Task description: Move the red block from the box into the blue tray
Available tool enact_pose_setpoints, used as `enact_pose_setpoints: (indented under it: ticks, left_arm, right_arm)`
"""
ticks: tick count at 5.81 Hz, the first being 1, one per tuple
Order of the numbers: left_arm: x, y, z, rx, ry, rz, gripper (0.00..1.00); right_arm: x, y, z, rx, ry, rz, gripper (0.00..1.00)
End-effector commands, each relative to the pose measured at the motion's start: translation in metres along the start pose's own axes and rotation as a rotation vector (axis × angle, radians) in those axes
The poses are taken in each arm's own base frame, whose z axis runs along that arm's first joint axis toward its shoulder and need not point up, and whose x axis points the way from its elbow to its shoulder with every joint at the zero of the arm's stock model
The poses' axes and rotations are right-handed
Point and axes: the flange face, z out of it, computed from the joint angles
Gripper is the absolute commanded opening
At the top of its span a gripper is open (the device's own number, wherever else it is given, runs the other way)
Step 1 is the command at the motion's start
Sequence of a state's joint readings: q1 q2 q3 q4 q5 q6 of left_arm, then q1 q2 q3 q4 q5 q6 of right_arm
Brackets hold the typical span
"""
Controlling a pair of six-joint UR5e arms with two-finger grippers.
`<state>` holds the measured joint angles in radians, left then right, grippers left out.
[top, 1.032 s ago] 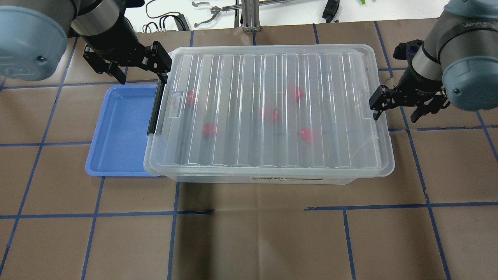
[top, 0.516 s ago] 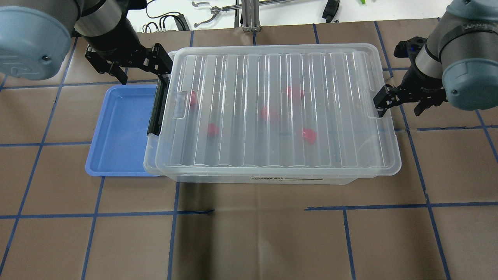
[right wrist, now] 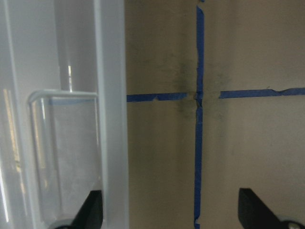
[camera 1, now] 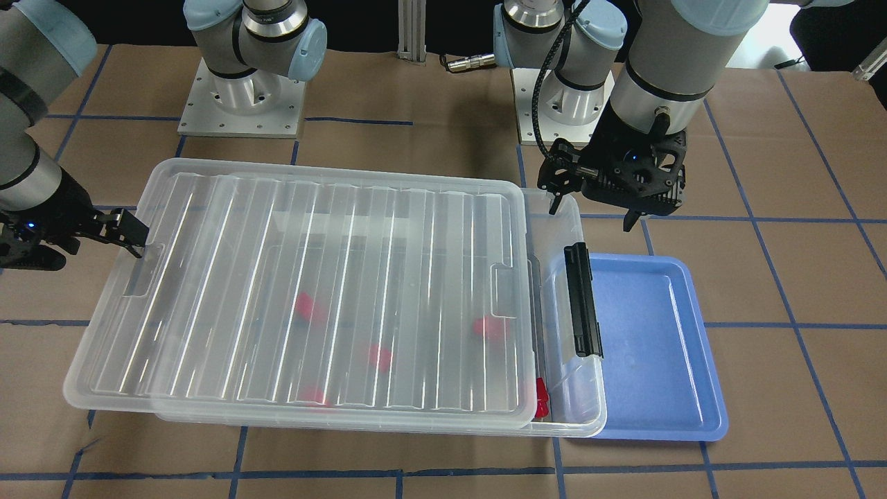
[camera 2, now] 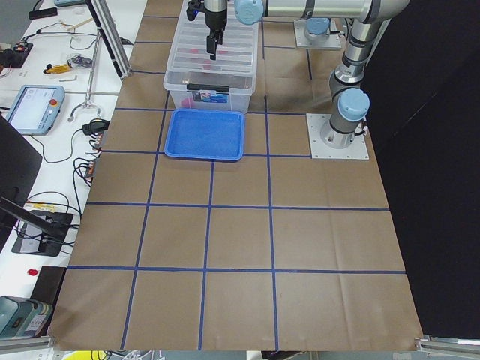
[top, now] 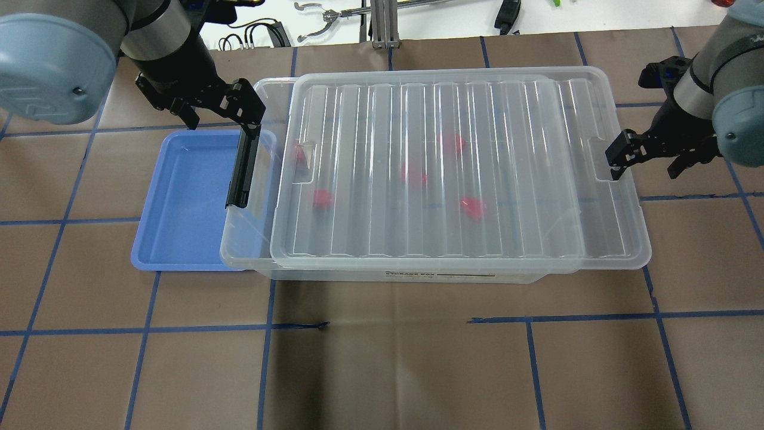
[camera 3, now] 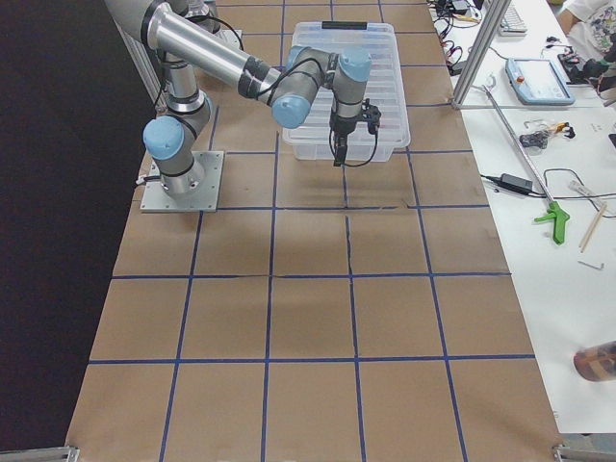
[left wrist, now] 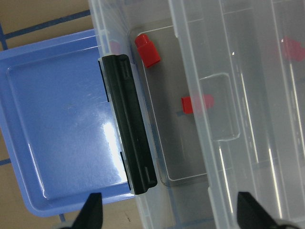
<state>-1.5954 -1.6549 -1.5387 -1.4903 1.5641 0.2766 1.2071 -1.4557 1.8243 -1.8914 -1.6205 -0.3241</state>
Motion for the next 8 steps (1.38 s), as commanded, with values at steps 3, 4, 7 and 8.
enact_pose_setpoints:
  ticks: [3,4,7,8]
  left_arm:
    - [0.006,0.001,0.024,-0.027,0.027,0.383,0.98]
    - [0.01,-0.003,0.037,-0.016,0.027,0.53,0.98]
    - [0.049,-0.004,0.082,0.01,0.016,1.034,0.97]
    - [0.053,0.002,0.097,-0.014,0.037,1.168,0.97]
  right_arm:
    - [0.079,0.009,-0.002,0.02,0.026,0.008,1.0]
    - [0.094,0.013,-0.002,0.02,0.028,0.013,1.0]
    - [0.112,0.02,-0.012,0.032,0.039,0.039,1.0]
    - [0.111,0.02,-0.027,0.048,0.058,0.051,1.0]
